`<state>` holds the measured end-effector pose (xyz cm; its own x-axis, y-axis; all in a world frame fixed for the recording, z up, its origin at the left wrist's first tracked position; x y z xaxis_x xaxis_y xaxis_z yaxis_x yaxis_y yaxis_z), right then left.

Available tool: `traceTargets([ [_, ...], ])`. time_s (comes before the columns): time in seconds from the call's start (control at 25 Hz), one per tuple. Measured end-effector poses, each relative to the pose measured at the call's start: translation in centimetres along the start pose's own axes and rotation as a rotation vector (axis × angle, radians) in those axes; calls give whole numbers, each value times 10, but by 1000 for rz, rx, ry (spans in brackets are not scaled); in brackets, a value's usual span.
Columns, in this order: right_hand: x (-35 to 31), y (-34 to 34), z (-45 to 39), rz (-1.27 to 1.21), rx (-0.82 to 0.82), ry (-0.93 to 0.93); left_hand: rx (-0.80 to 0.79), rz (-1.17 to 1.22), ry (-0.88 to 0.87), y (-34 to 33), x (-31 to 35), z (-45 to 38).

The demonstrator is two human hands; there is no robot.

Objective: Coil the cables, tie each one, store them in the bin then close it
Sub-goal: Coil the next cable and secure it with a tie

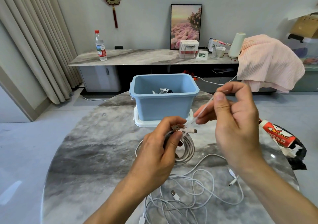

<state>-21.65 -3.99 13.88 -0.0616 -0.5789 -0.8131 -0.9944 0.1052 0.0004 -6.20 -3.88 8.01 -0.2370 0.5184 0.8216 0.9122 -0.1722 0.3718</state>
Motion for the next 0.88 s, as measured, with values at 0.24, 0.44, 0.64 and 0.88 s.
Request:
traceTargets([
  [0.24,21,-28,10,-97,-202,-104,80,172,69,6,-15,-3],
  [0.44,25,-43,17,66,-410,-55,87,321,104,9,-16,-4],
  [0.64,24,-41,14,262,-340,39,88,272,89,11,-18,-3],
  [0.88,24,-26,11,195,-202,40,62,136,66,6,-13,-2],
])
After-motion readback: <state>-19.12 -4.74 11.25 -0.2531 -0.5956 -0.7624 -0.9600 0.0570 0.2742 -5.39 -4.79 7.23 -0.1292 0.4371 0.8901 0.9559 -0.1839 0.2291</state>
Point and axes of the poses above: each hand's wrist, its own z-axis away from the middle knuckle, its own y-axis out of the back of the hand, x = y × z, the point moved 10 cm from there along -z, towards the middle knuckle, and after that the axes turned 8 degrees about -x, right-handed, at the moved point
